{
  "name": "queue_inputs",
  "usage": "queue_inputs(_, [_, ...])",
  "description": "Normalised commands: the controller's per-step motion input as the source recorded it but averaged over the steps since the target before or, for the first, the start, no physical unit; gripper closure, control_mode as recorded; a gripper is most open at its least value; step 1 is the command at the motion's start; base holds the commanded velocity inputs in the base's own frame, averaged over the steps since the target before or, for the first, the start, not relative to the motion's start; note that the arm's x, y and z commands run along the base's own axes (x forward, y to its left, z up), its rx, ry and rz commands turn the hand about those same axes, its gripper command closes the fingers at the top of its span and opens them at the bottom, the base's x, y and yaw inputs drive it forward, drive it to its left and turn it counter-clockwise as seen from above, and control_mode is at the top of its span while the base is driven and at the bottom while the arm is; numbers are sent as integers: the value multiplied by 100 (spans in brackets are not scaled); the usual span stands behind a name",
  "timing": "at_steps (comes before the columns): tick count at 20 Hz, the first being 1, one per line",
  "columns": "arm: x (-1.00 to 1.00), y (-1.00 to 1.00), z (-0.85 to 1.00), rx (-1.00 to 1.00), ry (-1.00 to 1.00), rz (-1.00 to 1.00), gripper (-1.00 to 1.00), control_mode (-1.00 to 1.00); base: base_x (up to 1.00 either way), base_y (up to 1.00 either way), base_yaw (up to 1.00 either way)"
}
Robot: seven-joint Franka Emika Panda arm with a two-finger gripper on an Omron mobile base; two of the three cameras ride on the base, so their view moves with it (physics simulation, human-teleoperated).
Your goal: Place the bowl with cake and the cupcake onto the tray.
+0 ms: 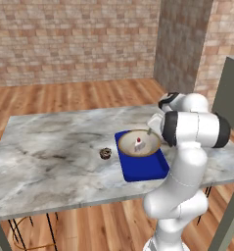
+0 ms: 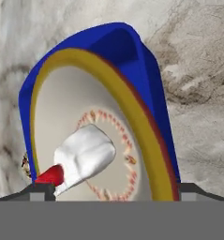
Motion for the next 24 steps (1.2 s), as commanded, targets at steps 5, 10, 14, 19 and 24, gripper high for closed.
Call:
queue_inputs(5, [0,0,49,-4,-1,0,-100,-100,0,0,0])
queue_inputs(10, [0,0,28,-17,0,0,-100,-100,0,0,0])
queue_inputs(14, [-3,0,0,-27,0,0,-100,-100,0,0,0])
queue_inputs(19, [-7,6,34,-21,0,0,-100,-100,0,0,0])
queue_inputs(24, [-1,37,38,-6,0,2,-100,-100,0,0,0])
